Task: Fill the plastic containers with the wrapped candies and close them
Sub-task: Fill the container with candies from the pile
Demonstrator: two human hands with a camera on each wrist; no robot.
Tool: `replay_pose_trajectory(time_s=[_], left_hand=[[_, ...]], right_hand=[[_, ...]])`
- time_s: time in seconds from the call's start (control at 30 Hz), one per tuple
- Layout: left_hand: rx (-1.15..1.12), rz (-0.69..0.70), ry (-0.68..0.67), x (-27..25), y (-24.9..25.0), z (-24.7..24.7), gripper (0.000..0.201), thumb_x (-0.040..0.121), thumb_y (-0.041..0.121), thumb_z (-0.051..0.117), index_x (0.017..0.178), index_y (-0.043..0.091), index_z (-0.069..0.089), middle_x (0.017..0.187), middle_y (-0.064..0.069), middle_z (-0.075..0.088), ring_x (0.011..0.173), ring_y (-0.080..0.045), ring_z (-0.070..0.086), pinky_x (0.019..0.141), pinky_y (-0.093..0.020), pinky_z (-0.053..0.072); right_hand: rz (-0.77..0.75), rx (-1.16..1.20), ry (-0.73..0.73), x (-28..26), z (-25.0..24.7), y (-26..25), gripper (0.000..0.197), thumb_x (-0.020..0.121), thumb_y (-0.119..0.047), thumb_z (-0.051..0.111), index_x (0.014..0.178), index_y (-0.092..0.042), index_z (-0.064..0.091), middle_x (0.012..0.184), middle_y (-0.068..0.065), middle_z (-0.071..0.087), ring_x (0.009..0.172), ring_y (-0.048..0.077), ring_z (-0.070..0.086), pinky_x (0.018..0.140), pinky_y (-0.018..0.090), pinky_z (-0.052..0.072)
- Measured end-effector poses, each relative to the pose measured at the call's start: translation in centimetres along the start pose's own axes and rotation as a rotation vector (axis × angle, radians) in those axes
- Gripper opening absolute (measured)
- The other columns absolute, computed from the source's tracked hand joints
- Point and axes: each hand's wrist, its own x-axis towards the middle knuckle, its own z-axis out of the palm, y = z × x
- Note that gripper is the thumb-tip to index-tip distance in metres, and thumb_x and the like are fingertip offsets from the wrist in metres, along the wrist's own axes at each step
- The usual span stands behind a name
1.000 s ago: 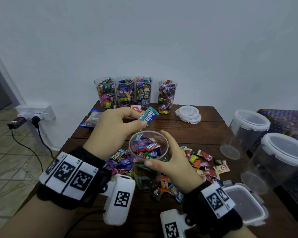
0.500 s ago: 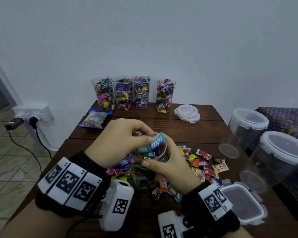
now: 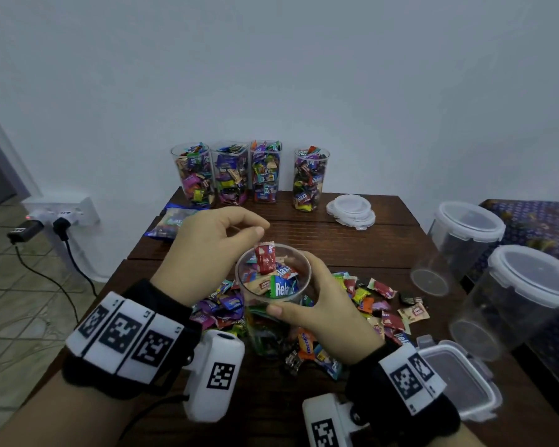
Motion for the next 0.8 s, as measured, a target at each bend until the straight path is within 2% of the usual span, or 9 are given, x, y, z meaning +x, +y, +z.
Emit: replay_pose_trajectory(time_s=[0.07, 0.17, 0.27, 0.33, 0.4, 0.47, 0.63, 0.7, 0.8], left_hand=[[-0.013, -0.027, 0.037, 0.2, -0.9, -0.4, 0.02, 0.088, 0.019, 0.062, 0.081, 0.037, 0.069, 0.079, 0.023, 0.067, 0.082, -0.005, 0.064, 0.074, -0.032, 0.052], [0.022, -0.098, 0.05, 0.5, -2.5, -1.0, 0.018, 0.088, 0.02, 0.063, 0.081, 0.036, 0.067, 0.08, 0.019, 0.066, 0.083, -0.003, 0.06, 0.077, -0.033, 0.05], [0.14, -0.179, -0.009, 0.5, -4.4, -1.3, 0.016, 0.088, 0.022, 0.064, 0.082, 0.037, 0.064, 0.088, 0.019, 0.063, 0.083, -0.004, 0.057, 0.076, -0.03, 0.045], [0.245, -0.242, -0.066, 0.3, -5.5, -1.2, 0.01, 0.087, 0.024, 0.065, 0.088, 0.034, 0.063, 0.092, 0.016, 0.064, 0.089, -0.007, 0.058, 0.079, -0.029, 0.044], [0.36, -0.308, -0.158, 0.2, -6.4, -0.9, 0.014, 0.085, 0.03, 0.067, 0.098, 0.031, 0.063, 0.101, 0.011, 0.065, 0.095, -0.011, 0.059, 0.085, -0.03, 0.047], [0.503, -0.363, -0.304, 0.3, -7.1, -0.3, 0.034, 0.081, 0.037, 0.07, 0.113, 0.033, 0.06, 0.112, 0.008, 0.062, 0.101, -0.014, 0.058, 0.088, -0.035, 0.049], [0.752, -0.402, -0.674, 0.4, -7.2, 1.3, 0.089, 0.067, 0.042, 0.08, 0.141, 0.041, 0.031, 0.141, 0.004, 0.041, 0.121, -0.02, 0.048, 0.096, -0.042, 0.046], [0.826, -0.426, -0.749, 0.3, -7.0, 1.8, 0.092, 0.071, 0.038, 0.079, 0.146, 0.035, 0.025, 0.148, 0.0, 0.036, 0.127, -0.024, 0.045, 0.099, -0.042, 0.044], [0.895, -0.412, -0.822, 0.0, -6.5, 2.6, 0.078, 0.08, 0.034, 0.073, 0.145, 0.027, 0.031, 0.145, -0.005, 0.04, 0.126, -0.025, 0.045, 0.1, -0.036, 0.042]], right_hand=[[0.046, -0.134, -0.059, 0.0, -0.6, -0.2, 0.061, 0.072, -0.031, 0.08, 0.119, -0.046, 0.044, 0.112, -0.029, 0.058, 0.108, -0.006, 0.054, 0.095, 0.019, 0.044], [0.12, -0.339, -0.129, 0.0, -1.9, -0.7, 0.058, 0.074, -0.034, 0.078, 0.114, -0.05, 0.04, 0.117, -0.03, 0.048, 0.11, -0.008, 0.047, 0.096, 0.017, 0.037], [0.186, -0.624, -0.218, 0.8, -3.8, -0.4, 0.07, 0.077, -0.037, 0.074, 0.137, -0.028, 0.039, 0.137, -0.012, 0.039, 0.127, 0.007, 0.037, 0.103, 0.023, 0.031], [0.233, -0.817, -0.246, 1.7, -4.7, 0.2, 0.077, 0.079, -0.04, 0.071, 0.144, -0.021, 0.033, 0.147, -0.005, 0.03, 0.134, 0.013, 0.031, 0.108, 0.029, 0.029], [0.298, -0.949, -0.3, 2.4, -5.2, 0.8, 0.083, 0.08, -0.04, 0.069, 0.148, -0.02, 0.024, 0.152, -0.001, 0.022, 0.137, 0.018, 0.027, 0.11, 0.032, 0.03], [0.361, -1.033, -0.377, 3.1, -5.3, 1.4, 0.093, 0.079, -0.041, 0.07, 0.151, -0.024, 0.013, 0.156, 0.0, 0.016, 0.139, 0.022, 0.025, 0.111, 0.036, 0.031], [0.411, -1.196, -0.547, 4.5, -4.5, 2.7, 0.105, 0.073, -0.048, 0.074, 0.15, -0.036, 0.003, 0.156, 0.004, 0.015, 0.137, 0.028, 0.031, 0.106, 0.044, 0.038], [0.398, -1.282, -0.599, 4.9, -4.0, 2.8, 0.102, 0.074, -0.048, 0.073, 0.149, -0.038, 0.005, 0.156, 0.004, 0.016, 0.134, 0.029, 0.035, 0.103, 0.045, 0.041], [0.366, -1.374, -0.643, 5.1, -3.4, 2.9, 0.09, 0.078, -0.044, 0.071, 0.148, -0.037, 0.015, 0.151, 0.004, 0.025, 0.128, 0.03, 0.041, 0.099, 0.045, 0.045]])
